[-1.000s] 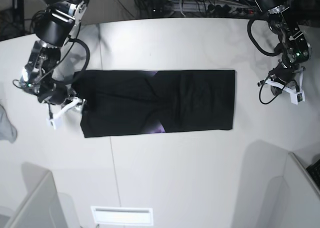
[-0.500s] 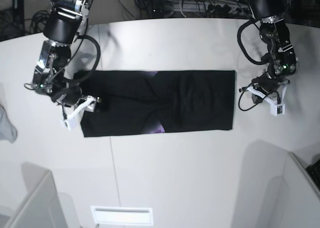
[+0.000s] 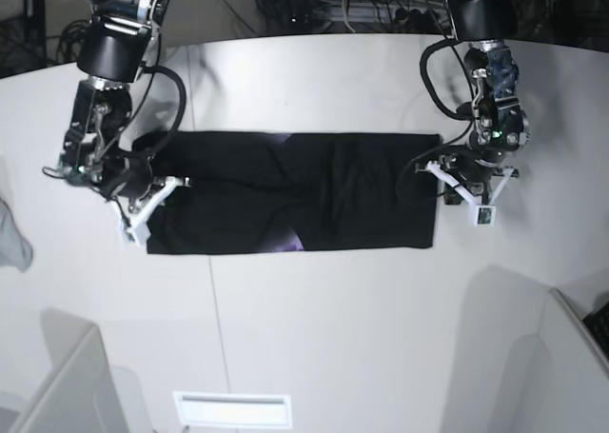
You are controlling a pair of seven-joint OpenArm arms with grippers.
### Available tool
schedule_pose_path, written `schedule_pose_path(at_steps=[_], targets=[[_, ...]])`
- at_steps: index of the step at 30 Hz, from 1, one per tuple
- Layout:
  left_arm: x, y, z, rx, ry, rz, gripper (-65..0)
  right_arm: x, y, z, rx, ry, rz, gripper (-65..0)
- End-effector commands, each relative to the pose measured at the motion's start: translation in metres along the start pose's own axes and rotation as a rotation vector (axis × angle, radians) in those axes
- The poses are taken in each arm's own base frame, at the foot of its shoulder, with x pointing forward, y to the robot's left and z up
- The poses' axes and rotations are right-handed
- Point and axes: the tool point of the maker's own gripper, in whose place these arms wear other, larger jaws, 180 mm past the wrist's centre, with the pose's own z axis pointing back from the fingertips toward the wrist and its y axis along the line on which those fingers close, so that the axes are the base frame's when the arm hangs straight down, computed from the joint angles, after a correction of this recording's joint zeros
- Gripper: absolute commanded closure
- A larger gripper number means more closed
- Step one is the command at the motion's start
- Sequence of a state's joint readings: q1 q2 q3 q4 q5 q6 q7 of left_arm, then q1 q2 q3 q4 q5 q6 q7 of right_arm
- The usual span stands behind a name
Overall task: Fold the T-shirt properly
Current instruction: 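Grasp the strip end with the right gripper and fold it over toward the left gripper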
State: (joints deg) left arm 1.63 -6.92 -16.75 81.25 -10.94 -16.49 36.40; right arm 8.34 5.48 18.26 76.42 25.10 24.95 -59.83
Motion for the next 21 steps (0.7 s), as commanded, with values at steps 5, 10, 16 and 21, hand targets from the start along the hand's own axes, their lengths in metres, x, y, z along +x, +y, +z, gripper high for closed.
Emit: schedule_pose_path(at_steps=[5, 10, 16, 21], targets=[[0.005, -0.015, -0.004, -0.022, 0.0, 0.019, 0.0, 0.043, 0.032, 0.015, -0.089, -0.093, 0.137, 0.0], [0.003, -0.043, -0.007, -0.08, 0.015, -0.051, 0.0, 0.051, 0.065, 0.023, -0.086, -0.147, 0.161, 0.0], [0.0, -0.051, -0.008, -0.097, 0.021, -0.068, 0.0, 0.056, 0.107, 0.035, -0.051, -0.199, 0.226, 0.0], [0.004, -0.054, -0.01, -0.103, 0.017, -0.074, 0.0, 0.064, 0.143, 0.043, 0.018, -0.257, 0.235, 0.0]])
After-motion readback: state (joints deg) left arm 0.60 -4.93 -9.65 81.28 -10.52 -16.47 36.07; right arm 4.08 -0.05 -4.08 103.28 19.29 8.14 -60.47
